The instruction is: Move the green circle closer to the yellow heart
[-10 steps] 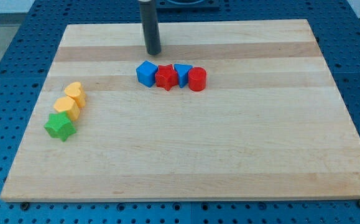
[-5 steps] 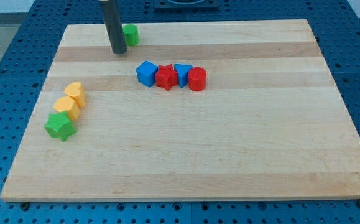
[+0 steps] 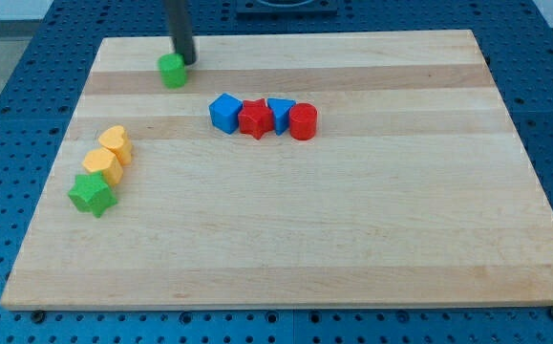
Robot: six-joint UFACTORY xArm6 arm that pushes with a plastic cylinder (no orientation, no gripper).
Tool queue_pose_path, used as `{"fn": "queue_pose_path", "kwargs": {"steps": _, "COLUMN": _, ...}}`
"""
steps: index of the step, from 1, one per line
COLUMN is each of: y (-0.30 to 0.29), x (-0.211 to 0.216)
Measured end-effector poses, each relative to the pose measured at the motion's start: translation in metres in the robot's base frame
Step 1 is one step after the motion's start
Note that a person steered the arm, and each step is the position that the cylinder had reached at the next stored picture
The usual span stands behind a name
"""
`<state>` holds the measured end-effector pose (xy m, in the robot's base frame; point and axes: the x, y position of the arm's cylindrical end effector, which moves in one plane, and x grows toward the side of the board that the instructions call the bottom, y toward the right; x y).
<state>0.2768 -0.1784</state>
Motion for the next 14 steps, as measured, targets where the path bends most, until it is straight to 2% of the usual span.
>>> {"fn": "queue_pose_path", "kwargs": {"steps": 1, "y": -0.021, "x": 0.035}}
{"fn": "queue_pose_path", "kwargs": {"steps": 3, "y": -0.036, "x": 0.015}}
{"fn": "queue_pose_path", "kwargs": {"steps": 4, "y": -0.063, "x": 0.027}}
{"fn": "queue_pose_path", "kwargs": {"steps": 5, "y": -0.064, "x": 0.053}}
{"fn": "queue_pose_path", "kwargs": {"steps": 6, "y": -0.062, "x": 0.05}}
{"fn": "queue_pose_path", "kwargs": {"steps": 7, "y": -0.034, "x": 0.032}}
{"fn": "queue_pose_path", "kwargs": {"steps": 8, "y": -0.005, "x": 0.033}}
{"fn": "queue_pose_path", "kwargs": {"steps": 11, "y": -0.037, "x": 0.055}}
{"fn": "queue_pose_path", "kwargs": {"steps": 13, "y": -0.048, "x": 0.032}}
{"fn": "queue_pose_path", "kwargs": {"steps": 14, "y": -0.048, "x": 0.06}}
